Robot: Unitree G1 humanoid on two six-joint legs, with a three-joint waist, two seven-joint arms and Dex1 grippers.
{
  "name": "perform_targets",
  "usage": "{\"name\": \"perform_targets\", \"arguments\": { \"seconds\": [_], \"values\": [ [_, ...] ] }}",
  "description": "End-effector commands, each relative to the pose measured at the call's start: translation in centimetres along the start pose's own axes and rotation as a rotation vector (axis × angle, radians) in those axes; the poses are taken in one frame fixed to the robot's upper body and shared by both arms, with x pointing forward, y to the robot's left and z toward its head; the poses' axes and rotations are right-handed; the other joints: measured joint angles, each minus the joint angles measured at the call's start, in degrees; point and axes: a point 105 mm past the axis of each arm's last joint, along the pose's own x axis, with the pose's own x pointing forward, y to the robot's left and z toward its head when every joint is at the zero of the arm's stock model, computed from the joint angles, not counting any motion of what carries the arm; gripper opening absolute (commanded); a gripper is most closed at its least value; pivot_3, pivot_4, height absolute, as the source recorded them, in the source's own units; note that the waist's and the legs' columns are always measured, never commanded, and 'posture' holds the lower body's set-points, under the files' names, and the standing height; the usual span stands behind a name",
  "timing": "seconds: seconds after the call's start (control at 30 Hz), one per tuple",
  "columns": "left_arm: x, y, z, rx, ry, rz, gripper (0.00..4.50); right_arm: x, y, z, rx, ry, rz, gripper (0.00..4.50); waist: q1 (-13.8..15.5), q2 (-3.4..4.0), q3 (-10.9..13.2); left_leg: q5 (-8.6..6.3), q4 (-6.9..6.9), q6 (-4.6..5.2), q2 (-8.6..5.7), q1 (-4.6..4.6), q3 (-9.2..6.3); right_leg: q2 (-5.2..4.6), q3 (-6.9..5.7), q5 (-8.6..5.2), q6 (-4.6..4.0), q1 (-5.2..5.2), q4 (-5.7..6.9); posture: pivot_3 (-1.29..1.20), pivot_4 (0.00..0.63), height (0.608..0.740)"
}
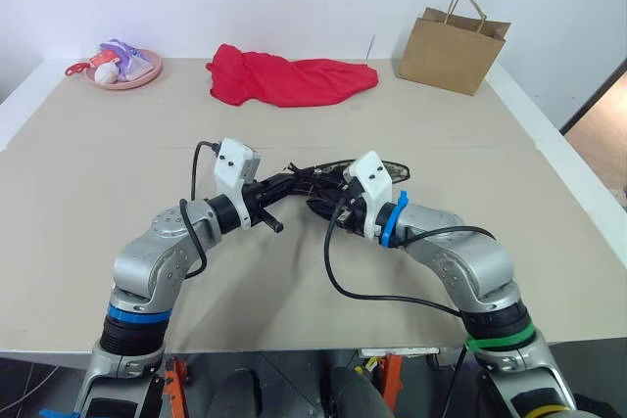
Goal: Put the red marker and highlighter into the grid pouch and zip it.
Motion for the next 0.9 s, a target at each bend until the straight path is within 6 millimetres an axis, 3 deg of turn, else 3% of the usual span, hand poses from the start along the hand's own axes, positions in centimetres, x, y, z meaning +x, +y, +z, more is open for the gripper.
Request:
{"name": "perform_targets", "arguments": {
  "seconds": [0.03,0.23,0.3,0.33,0.43,0.67,0.9],
  "values": [
    [-0.3,-0.6,1.5,0.033,-0.054,-0.015,0.0,0.0,-0.1,2.2,-0.049,-0.077,-0.001,1.75,0.1,0.0,0.0,0.0,0.0,0.0,0.0,0.0,0.0,0.0,0.0,0.0,0.0,0.0,0.0,0.0,0.15,0.74],
    [-0.2,-0.3,1.7,0.038,-0.055,-0.007,0.0,0.0,-0.1,2.4,-0.051,-0.087,0.012,1.75,0.2,0.0,0.0,0.0,0.0,0.0,0.0,0.0,-0.01,0.0,-0.03,0.02,-0.02,0.0,0.0,0.0,0.15,0.74],
    [-0.2,-0.3,1.7,0.039,-0.056,-0.007,0.0,0.0,-0.1,2.4,-0.052,-0.087,0.013,1.22,0.2,0.0,0.0,0.0,0.01,0.0,0.0,0.0,-0.01,0.0,-0.03,0.03,-0.03,0.0,0.0,0.0,0.15,0.74],
    [-0.2,-0.3,1.7,0.039,-0.056,-0.007,0.0,-0.2,0.1,2.4,-0.059,-0.09,0.024,0.74,0.2,0.0,0.0,0.0,0.01,0.0,0.0,0.0,-0.02,0.01,-0.04,0.03,-0.03,0.01,0.0,0.0,0.15,0.74],
    [-0.3,-0.2,1.7,0.041,-0.056,-0.003,0.0,-1.0,0.1,2.3,-0.062,-0.095,0.041,0.03,0.2,0.0,0.0,0.01,0.01,-0.01,0.01,0.0,-0.03,0.02,-0.04,0.03,-0.04,0.0,0.01,0.0,0.15,0.74],
    [-0.3,-0.2,1.6,0.041,-0.056,0.002,0.0,-2.9,-0.6,2.1,-0.068,-0.087,0.044,0.03,0.2,0.0,0.0,0.01,0.01,-0.01,0.0,0.0,-0.03,0.01,-0.04,0.03,-0.03,0.01,0.0,0.0,0.15,0.74],
    [-1.2,0.5,0.0,0.121,0.016,0.005,0.0,-8.7,-5.3,1.6,-0.105,-0.007,-0.085,0.03,0.6,0.0,0.0,0.0,0.02,0.0,-0.06,0.0,0.0,-0.05,-0.03,0.01,0.0,0.03,0.0,0.0,0.15,0.74]
  ]
}}
